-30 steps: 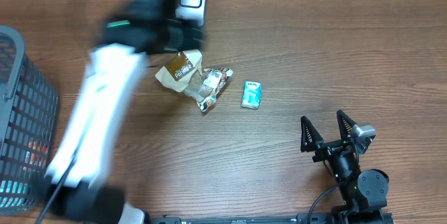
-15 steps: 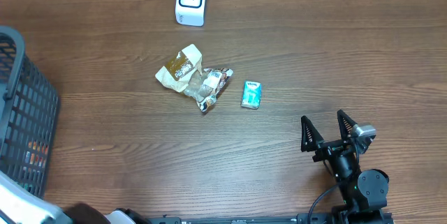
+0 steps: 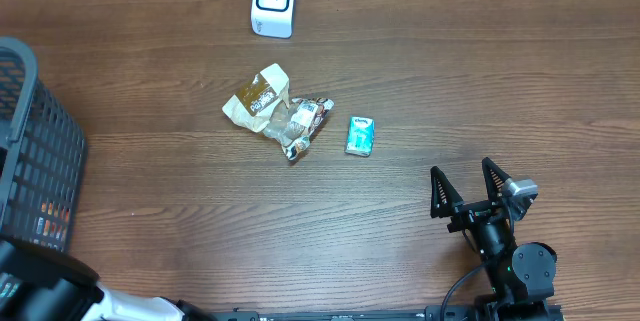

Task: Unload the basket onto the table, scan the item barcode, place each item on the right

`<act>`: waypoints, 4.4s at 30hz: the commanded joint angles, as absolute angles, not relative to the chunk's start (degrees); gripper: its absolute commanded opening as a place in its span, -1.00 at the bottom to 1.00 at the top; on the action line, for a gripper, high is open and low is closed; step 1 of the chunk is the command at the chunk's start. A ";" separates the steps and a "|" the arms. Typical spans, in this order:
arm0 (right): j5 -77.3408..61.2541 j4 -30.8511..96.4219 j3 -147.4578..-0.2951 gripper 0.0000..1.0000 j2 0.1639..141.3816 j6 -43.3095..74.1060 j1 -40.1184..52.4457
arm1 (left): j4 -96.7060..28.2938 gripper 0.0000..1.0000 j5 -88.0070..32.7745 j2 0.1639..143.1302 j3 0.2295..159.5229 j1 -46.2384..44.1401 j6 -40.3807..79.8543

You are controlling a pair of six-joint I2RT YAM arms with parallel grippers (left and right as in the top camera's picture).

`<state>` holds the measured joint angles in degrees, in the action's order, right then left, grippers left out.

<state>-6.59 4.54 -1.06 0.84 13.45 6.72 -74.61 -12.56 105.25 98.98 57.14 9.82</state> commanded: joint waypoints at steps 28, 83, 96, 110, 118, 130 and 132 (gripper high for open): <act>-6.09 4.27 -0.47 1.00 0.27 13.45 6.42 | -77.32 -0.90 -6.87 121.80 97.65 57.30 6.37; -6.09 4.27 -0.47 1.00 0.27 13.45 6.42 | -64.42 -0.68 -12.99 117.54 97.97 -30.76 11.84; -6.09 4.27 -0.47 1.00 0.27 13.45 6.42 | -70.24 0.25 -10.85 107.20 107.77 -22.09 10.85; -6.09 4.27 -0.47 1.00 0.27 13.45 6.42 | -76.16 0.99 -9.47 84.97 110.43 12.16 9.32; -6.09 4.25 -0.47 1.00 0.27 13.45 6.42 | -73.60 0.99 -10.55 88.75 110.39 28.60 9.21; -6.09 4.27 -0.47 1.00 0.27 13.45 6.42 | -68.97 0.99 -15.33 94.50 110.41 33.85 11.81; -6.09 4.27 -0.47 1.00 0.27 13.43 6.42 | -68.51 0.99 -16.23 94.50 110.41 33.85 11.81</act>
